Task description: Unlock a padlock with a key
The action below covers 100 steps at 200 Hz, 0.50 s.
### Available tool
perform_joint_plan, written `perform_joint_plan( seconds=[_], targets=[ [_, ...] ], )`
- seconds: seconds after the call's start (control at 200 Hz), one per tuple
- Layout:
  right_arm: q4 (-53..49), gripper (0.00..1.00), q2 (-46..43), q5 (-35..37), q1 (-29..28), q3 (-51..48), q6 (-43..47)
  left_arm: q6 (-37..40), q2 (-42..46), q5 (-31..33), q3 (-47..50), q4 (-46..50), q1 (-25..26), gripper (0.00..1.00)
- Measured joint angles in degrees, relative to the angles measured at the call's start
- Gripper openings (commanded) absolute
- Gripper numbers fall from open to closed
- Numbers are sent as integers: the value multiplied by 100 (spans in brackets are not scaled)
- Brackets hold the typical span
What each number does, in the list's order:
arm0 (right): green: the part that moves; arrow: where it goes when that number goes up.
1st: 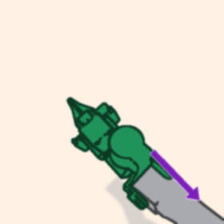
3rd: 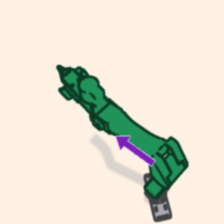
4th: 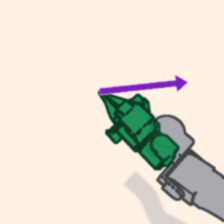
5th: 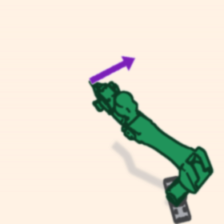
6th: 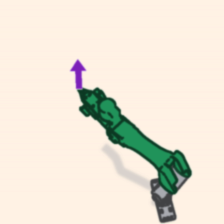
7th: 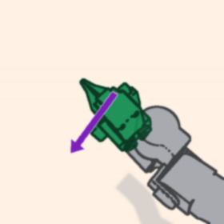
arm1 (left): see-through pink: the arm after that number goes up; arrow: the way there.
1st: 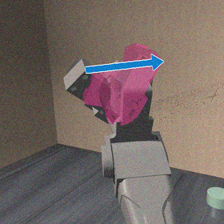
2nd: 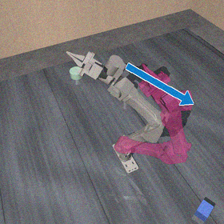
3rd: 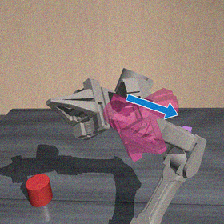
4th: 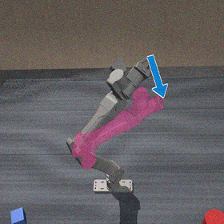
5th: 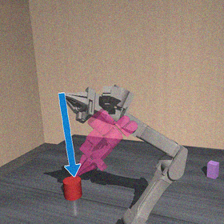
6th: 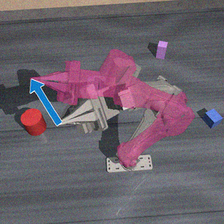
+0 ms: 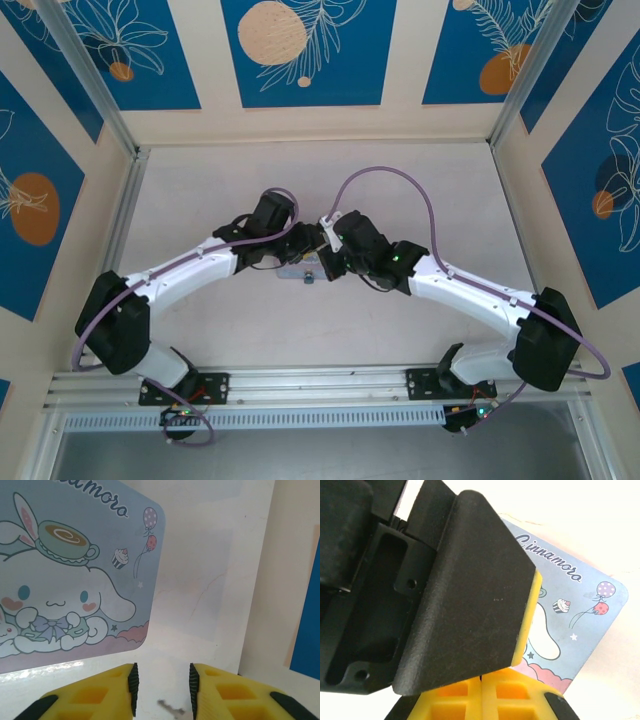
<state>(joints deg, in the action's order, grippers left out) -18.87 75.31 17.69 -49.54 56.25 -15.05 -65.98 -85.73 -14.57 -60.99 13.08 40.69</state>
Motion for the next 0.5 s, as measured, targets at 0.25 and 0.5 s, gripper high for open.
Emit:
perform_joint_plan(
  seconds=[0.25,0.5],
  targets=[
    [-11,0,28,-7,-17,0,13,37,-57,-7,-2,-98,17,2],
    [-87,21,79,-2,-22,0,4,39,-164,-44,-2,-144,24,0]
  ],
)
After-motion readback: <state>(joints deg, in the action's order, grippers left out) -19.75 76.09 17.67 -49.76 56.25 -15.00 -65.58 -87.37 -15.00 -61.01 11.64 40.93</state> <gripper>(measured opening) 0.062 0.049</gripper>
